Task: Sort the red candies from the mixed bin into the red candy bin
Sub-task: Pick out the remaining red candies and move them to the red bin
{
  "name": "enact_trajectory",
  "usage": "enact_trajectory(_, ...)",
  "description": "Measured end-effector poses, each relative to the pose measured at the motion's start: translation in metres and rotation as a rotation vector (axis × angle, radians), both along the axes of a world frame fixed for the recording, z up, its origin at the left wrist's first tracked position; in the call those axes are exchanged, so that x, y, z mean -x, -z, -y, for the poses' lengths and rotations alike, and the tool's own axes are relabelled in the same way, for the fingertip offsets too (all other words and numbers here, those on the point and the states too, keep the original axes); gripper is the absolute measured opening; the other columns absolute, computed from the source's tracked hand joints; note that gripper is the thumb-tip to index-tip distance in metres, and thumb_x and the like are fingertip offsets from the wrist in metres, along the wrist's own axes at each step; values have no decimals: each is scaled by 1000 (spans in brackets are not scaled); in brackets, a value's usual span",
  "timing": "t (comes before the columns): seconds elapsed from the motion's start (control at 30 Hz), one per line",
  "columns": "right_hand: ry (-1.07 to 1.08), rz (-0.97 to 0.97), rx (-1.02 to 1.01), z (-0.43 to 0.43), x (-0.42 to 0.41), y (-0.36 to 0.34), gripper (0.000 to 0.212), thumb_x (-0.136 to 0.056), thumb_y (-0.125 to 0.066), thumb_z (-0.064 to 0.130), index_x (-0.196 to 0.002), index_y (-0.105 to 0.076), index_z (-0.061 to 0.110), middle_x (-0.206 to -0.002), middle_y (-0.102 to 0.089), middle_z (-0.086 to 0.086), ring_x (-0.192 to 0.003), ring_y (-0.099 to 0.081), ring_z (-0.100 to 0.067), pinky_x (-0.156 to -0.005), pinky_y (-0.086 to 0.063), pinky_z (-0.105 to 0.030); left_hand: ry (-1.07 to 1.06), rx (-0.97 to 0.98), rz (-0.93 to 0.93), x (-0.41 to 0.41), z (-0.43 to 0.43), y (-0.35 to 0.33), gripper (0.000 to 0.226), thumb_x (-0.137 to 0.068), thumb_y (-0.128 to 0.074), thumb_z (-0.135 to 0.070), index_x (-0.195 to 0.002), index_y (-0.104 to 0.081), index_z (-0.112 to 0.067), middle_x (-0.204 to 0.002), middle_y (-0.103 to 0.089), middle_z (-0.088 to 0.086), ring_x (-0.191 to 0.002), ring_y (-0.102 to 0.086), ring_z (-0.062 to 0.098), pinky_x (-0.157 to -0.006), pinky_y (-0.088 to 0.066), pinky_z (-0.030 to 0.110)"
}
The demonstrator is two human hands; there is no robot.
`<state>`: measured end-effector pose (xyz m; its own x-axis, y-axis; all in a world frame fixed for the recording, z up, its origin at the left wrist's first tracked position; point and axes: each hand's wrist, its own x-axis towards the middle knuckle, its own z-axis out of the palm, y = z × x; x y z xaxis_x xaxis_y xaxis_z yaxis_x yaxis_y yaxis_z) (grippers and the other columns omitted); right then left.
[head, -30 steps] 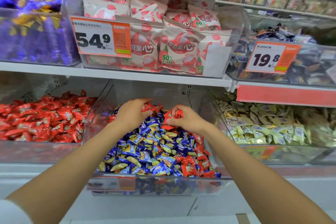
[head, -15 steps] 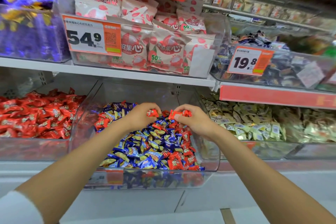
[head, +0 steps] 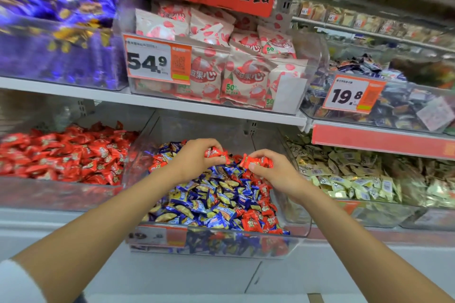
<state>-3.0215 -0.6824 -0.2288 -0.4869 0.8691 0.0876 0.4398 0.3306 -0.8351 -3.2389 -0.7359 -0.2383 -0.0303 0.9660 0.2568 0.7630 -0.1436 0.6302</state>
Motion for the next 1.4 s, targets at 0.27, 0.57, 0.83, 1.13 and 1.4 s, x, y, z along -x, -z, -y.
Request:
enact_trajectory(0.27,-203,-91,-124,59,88,-21,18,-88,-65,11,-103,-62,19,-88,-62,8,-60,-55,8,-59,-41,-6,-204,-144,-18,93,89,-25,21,-78,-75,-32,-93,-66,-21,-88,-67,-5,-78,-60,12,-71,-42,27)
enact_trajectory(0.57,-433,-16,-426,79,289,-24,24,-81,-66,6,-103,-66,14,-103,-65,0,-95,-55,-11,-85,-37,-19,-594,-151,-45,256,142,-12,21,-77,-77,-29,-92,-66,-19,-86,-64,-2,-84,-59,19,-74,-41,31)
enact_trajectory(0.83,-480,369,-396,48,328,-12,47,-87,-68,31,-130,-58,17,-132,-59,-5,-122,-53,-19,-104,-38,-27,-576,78,-152,282,131,4,80,-59,-67,-76,-128,-53,-39,-133,-54,-8,-129,-43,21,-107,-32,55)
enact_trajectory(1.13,-19,248,-443,16,94,-5,20,-88,-60,2,-103,-69,11,-103,-62,-2,-96,-55,-10,-80,-31,-7,-185,-143,-178,131,89,-21,46,-78,-73,-38,-120,-63,-22,-116,-67,-1,-110,-58,18,-98,-43,36)
enact_trajectory(1.4,-9,337,-208,-27,2,39,26,-88,-54,-3,-105,-69,9,-104,-64,5,-97,-61,-14,-92,-48,-27,42,140,-305,10,12,5,48,-92,-59,-35,-136,-50,-20,-142,-49,3,-130,-43,20,-103,-31,27)
